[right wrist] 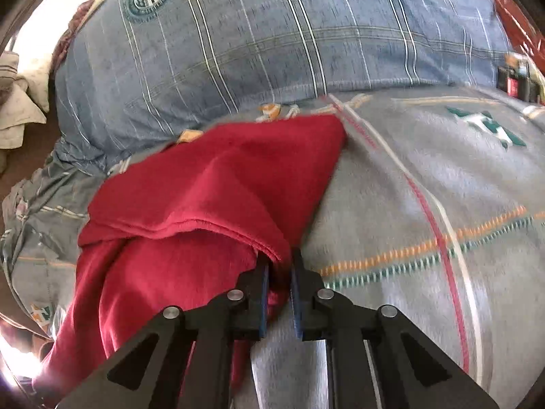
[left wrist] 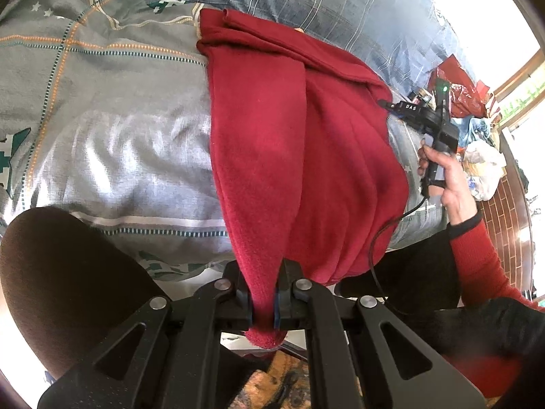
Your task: Fold small clothes
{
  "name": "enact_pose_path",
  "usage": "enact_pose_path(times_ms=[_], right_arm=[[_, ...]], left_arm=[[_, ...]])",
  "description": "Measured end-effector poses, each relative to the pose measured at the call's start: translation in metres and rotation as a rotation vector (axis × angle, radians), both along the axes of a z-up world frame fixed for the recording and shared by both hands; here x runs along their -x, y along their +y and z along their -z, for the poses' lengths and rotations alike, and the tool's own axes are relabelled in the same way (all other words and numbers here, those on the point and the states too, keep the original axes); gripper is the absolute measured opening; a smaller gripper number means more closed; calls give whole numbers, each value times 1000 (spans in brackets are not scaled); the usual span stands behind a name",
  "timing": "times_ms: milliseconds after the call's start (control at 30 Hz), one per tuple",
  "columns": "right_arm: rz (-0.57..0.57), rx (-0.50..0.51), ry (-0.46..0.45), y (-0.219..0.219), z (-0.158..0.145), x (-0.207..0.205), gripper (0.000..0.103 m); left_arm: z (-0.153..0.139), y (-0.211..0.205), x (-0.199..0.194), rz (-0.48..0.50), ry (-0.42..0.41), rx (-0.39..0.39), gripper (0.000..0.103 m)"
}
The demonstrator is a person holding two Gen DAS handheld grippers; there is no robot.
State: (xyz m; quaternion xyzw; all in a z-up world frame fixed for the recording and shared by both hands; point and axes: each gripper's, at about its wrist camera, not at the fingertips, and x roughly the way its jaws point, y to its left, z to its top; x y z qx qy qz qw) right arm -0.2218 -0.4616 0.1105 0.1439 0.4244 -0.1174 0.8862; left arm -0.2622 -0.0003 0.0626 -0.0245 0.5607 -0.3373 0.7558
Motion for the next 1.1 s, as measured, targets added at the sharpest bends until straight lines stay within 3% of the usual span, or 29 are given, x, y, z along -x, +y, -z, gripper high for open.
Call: enact_pose_path(times_ms=[133, 233, 367, 433, 500, 667, 767, 900, 967, 1100], right_arm=[[2, 163, -24, -14, -37, 3, 6], [78, 209, 7, -35, -31, -2, 6], [110, 23, 85, -54, 3, 2, 12], [103, -51, 49, -49, -8, 26, 44], [15, -166, 12, -34, -23, 57, 57], [-188, -380, 79, 31, -30, 144, 61], [-246, -416, 146, 66, -13, 180, 61], [-232, -444, 205, 86, 19, 210, 61], [-194, -511, 209, 89, 42, 219, 61], [-163, -520, 265, 92, 74, 210, 61]], left_arm=[[5, -6, 0, 17, 15, 7, 5], [20, -13, -3, 30, 45, -1, 5], [29, -20, -4, 48, 68, -12, 5], [25, -18, -3, 67, 51, -13, 5], [23, -18, -5, 70, 49, -11, 5], [24, -22, -7, 75, 45, -8, 5], [23, -25, -5, 88, 34, -16, 5], [22, -28, -2, 97, 12, -36, 5], [23, -31, 0, 98, 7, -36, 5], [23, -35, 2, 96, 0, -37, 5]])
